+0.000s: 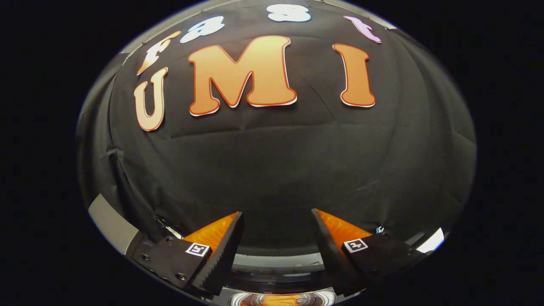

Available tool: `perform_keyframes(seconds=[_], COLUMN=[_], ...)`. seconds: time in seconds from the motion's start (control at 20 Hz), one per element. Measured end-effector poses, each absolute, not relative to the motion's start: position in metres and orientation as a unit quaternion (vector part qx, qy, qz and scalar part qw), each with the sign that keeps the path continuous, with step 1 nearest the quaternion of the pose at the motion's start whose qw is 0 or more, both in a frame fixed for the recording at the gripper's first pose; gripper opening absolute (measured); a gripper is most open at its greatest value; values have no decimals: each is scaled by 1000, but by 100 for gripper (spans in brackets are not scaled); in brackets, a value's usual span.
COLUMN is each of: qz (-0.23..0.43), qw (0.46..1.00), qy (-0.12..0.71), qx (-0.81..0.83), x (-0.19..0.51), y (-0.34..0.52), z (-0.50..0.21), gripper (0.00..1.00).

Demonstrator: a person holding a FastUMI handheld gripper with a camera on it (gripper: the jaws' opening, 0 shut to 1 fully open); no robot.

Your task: Put the clothes into the washing machine and then close the washing machine lid.

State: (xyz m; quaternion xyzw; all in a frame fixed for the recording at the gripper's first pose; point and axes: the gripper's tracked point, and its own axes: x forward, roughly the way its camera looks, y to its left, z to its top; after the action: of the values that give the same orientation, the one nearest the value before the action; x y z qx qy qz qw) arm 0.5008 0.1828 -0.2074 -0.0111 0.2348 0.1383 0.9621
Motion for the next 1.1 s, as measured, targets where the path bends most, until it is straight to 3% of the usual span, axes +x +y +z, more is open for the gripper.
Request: perform_keyframes(seconds=[0.4,0.7,1.1], qz=[146,136,136], qw=[959,971,970], qy=[241,195,201], qx=[-29,-23,-25], x=[489,440,383], y=[182,168,157], z=[-214,-205,-215], gripper=[99,100,100])
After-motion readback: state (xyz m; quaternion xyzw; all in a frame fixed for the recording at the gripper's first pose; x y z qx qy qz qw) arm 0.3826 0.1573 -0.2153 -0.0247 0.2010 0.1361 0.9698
